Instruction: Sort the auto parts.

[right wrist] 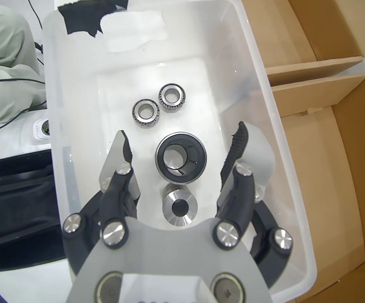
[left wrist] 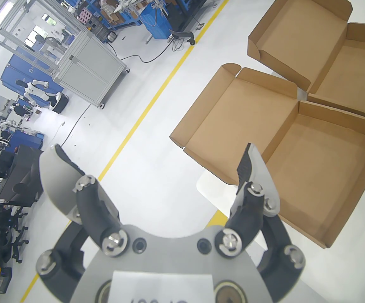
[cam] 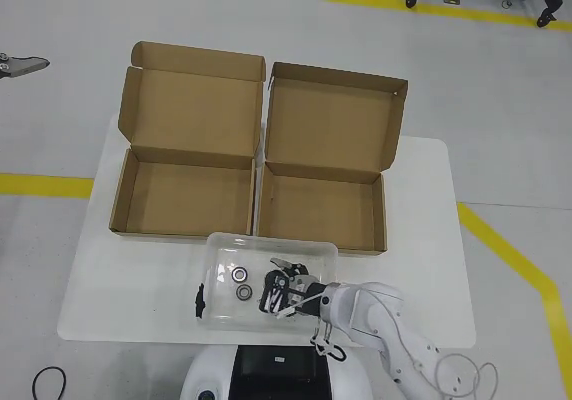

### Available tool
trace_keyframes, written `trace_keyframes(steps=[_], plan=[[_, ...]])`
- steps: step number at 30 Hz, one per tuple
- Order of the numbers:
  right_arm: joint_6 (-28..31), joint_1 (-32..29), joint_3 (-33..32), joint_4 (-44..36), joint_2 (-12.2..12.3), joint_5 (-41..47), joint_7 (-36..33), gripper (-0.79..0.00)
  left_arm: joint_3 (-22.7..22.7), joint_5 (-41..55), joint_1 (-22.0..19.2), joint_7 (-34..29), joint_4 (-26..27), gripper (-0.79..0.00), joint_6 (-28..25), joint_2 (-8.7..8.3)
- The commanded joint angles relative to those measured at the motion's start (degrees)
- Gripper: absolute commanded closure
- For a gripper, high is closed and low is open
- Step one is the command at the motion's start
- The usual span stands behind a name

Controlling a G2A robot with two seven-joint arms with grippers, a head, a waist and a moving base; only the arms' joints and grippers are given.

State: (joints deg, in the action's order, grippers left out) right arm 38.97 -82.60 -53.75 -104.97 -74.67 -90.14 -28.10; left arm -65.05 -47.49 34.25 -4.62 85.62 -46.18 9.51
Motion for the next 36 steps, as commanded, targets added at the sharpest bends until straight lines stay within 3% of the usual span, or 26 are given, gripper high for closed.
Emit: trace_keyframes(steps=[1,7,14,16,18,20,21,23,24,36], plan=[[-0.4,0.6,0.7,0.4,-0.1,0.3,-1.7,-0.523,0.0,0.0,0.0,0.0,0.0,-0.785,0.0,0.0],[-2.1,2.8,2.9,2.3,-0.5,0.8,-6.9,-0.61,0.0,0.0,0.0,0.0,0.0,-0.785,0.0,0.0],[-3.9,5.1,5.0,4.2,-1.0,1.9,-11.9,-0.545,0.0,0.0,0.0,0.0,0.0,-0.785,0.0,0.0],[-4.1,5.4,5.4,4.5,-1.1,2.3,-12.5,-0.508,0.0,0.0,0.0,0.0,0.0,-0.785,0.0,0.0],[-4.3,5.7,5.6,4.7,-1.1,2.7,-13.1,-0.388,0.0,0.0,0.0,0.0,0.0,-0.785,0.0,0.0],[-4.4,5.9,5.8,5.0,-1.1,3.1,-13.1,-0.348,0.0,0.0,0.0,0.0,0.0,-0.785,0.0,0.0],[-4.5,6.0,5.7,5.2,-1.1,3.3,-12.9,-0.274,0.0,0.0,0.0,0.0,0.0,-0.785,0.0,0.0],[-4.6,6.1,5.6,5.6,-1.0,3.6,-12.6,-0.043,0.0,0.0,0.0,0.0,0.0,-0.785,0.0,0.0],[-4.6,6.1,5.6,5.7,-1.0,3.7,-12.5,0.0,0.0,0.0,0.0,0.0,0.0,-0.785,0.0,0.0],[-3.4,5.4,3.8,6.6,-0.2,5.6,-2.1,0.0,0.0,0.0,0.0,0.0,0.0,-0.785,0.0,0.0]])
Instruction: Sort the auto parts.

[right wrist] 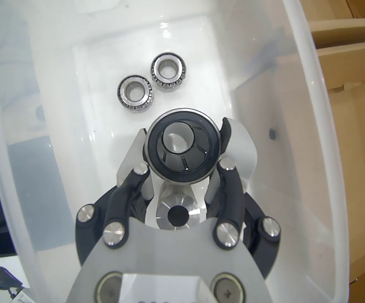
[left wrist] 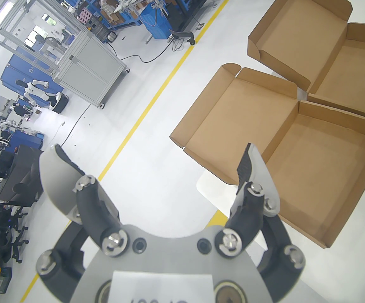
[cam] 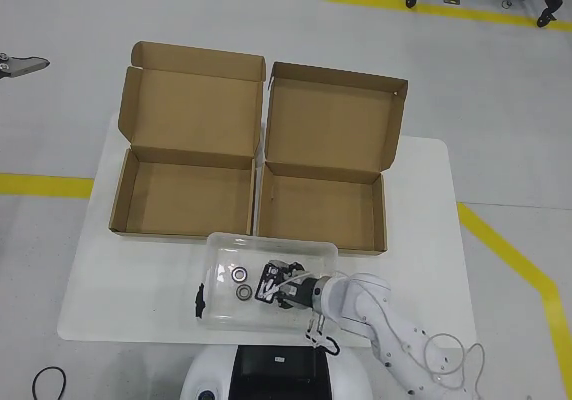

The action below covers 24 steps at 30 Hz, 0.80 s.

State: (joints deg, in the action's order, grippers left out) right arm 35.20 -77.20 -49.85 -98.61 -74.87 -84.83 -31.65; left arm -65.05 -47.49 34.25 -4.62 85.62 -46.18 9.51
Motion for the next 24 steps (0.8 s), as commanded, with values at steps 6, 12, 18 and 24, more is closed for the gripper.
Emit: trace_keyframes(steps=[6,12,18,24], plan=[[2.2,0.8,-0.6,1.6,0.1,4.1,10.6,0.0,0.0,0.0,0.0,0.0,0.0,-0.785,0.0,0.0],[4.9,2.7,-0.5,2.8,0.0,8.3,15.5,0.0,0.0,0.0,0.0,0.0,0.0,-0.785,0.0,0.0],[6.7,5.2,-0.8,1.5,-0.2,13.5,19.4,0.0,0.0,0.0,0.0,0.0,0.0,-0.785,0.0,0.0],[6.1,7.2,-2.3,-3.9,-0.2,15.8,20.6,0.0,0.0,0.0,0.0,0.0,0.0,-0.785,0.0,0.0]])
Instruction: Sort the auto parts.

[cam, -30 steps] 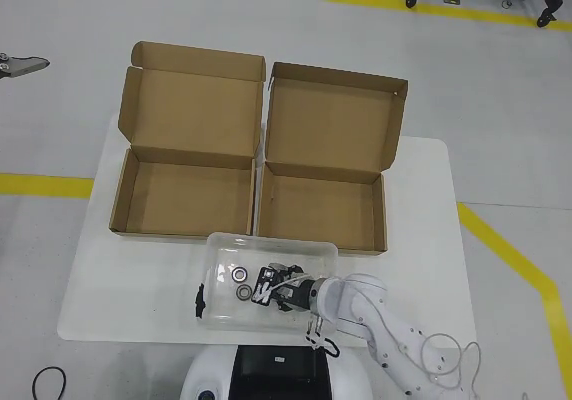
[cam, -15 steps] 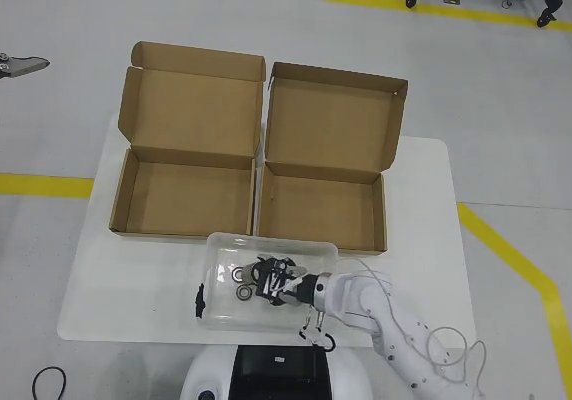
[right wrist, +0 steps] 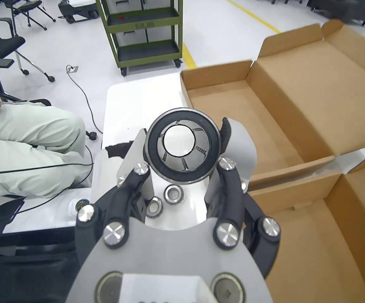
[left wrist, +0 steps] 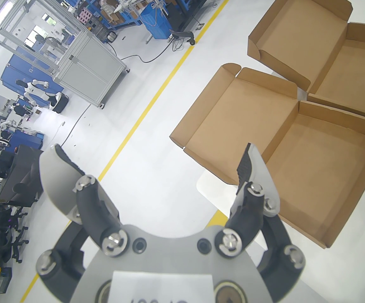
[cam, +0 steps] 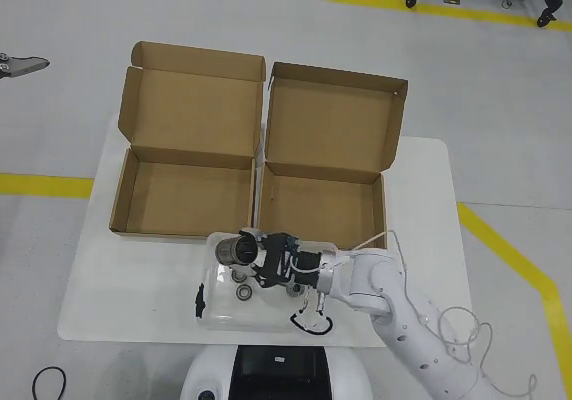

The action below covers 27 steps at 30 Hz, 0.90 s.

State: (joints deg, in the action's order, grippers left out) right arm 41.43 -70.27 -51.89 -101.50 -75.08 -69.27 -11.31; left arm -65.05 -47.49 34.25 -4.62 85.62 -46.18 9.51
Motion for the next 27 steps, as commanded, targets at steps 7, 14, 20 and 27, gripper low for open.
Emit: trace_keyframes(steps=[7,14,20,27], plan=[[-1.7,0.4,-4.1,-7.6,0.4,3.1,4.2,0.0,0.0,0.0,0.0,0.0,0.0,-0.785,0.0,0.0],[-2.4,2.2,-6.9,-13.5,0.6,6.0,5.0,0.0,0.0,0.0,0.0,0.0,0.0,-0.785,0.0,0.0],[-3.2,3.8,-8.7,-18.3,0.8,8.7,3.0,0.0,0.0,0.0,0.0,0.0,0.0,-0.785,0.0,0.0],[-4.1,5.6,-9.7,-21.6,0.8,10.4,2.7,0.0,0.0,0.0,0.0,0.0,0.0,-0.785,0.0,0.0]])
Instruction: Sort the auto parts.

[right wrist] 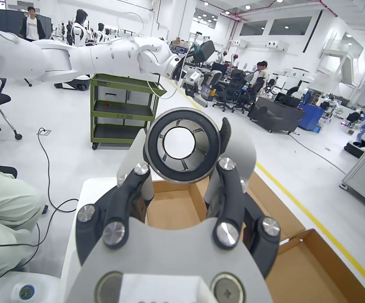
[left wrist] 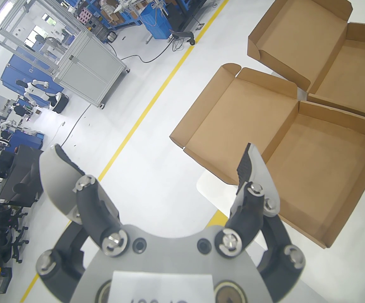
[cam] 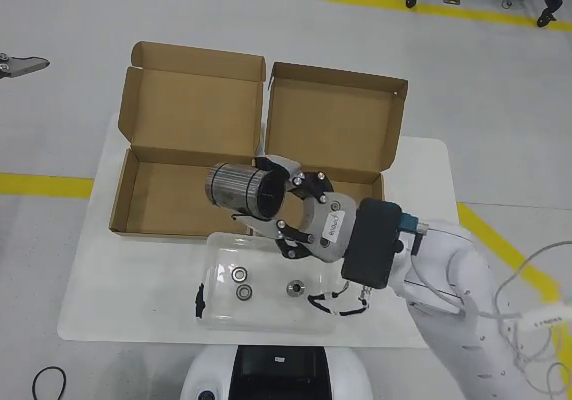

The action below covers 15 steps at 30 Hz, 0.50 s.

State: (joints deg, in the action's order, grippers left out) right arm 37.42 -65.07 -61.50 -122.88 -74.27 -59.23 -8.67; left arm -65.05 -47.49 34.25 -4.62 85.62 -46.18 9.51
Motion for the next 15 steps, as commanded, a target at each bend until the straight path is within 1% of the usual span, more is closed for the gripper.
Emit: trace_keyframes(steps=[1,8,15], plan=[[-0.2,0.7,-0.1,-0.3,0.0,0.7,0.0,0.0,0.0,0.0,0.0,0.0,0.0,-0.785,0.0,0.0],[-1.0,3.3,0.1,0.4,-0.3,2.5,1.0,0.0,0.0,0.0,0.0,0.0,0.0,-0.785,0.0,0.0],[-1.0,4.4,-0.9,1.0,-0.3,1.2,2.8,0.0,0.0,0.0,0.0,0.0,0.0,-0.785,0.0,0.0]])
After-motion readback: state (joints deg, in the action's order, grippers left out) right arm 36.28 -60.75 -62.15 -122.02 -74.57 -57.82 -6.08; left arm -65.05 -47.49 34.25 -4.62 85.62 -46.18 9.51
